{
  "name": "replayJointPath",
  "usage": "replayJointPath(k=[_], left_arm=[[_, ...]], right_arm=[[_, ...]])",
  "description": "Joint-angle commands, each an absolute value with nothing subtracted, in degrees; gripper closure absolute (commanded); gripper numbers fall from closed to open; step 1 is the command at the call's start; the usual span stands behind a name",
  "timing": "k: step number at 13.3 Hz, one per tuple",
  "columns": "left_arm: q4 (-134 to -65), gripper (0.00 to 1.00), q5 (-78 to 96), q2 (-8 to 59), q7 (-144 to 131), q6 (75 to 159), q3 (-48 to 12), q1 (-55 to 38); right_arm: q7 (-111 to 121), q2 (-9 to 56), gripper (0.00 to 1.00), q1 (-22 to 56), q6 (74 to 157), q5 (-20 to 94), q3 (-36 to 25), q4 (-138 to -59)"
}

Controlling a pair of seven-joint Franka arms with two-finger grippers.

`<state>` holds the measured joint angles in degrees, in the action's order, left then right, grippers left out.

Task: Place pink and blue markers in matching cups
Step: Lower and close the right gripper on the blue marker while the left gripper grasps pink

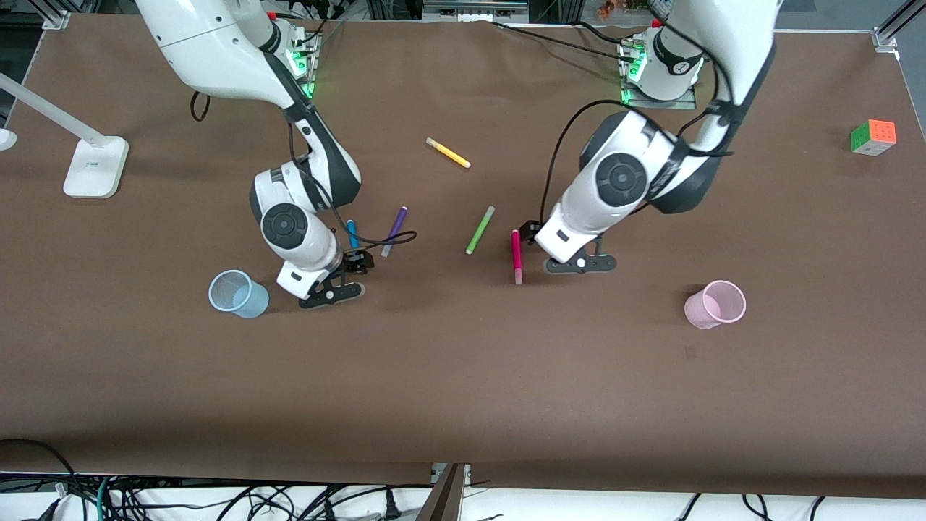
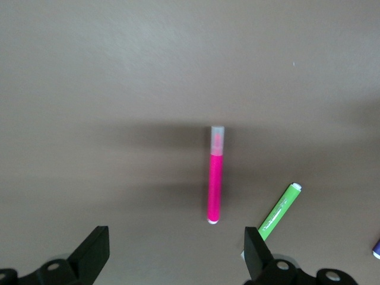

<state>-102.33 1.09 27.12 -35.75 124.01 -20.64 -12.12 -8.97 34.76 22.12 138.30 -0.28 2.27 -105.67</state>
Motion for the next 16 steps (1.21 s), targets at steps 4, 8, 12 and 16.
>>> replayJointPath(k=[4,8,12,16], left_arm=[[-101.95,0.00,-5.17,33.21,-43.14,130.68,-20.39,-15.81],[-101.78,0.00,-9.92,37.44,-47.19,134.99,-20.39,-16.61],[-101.51,0.00,-13.52,39.81,-47.46,135.44,-20.39,-17.14],[-101.43,0.00,-14.24,41.66,-48.78,139.39,-20.30,-17.14]], right_arm=[[-9.49,32.70,0.01,22.41,141.86,-0.53,3.34,-110.65],[-8.97,32.52,0.29,22.59,141.94,-0.61,3.43,-111.09],[-8.79,32.52,0.77,22.67,141.77,-0.70,3.43,-111.01],[-8.70,32.52,0.93,22.94,141.85,-0.79,3.43,-110.39]])
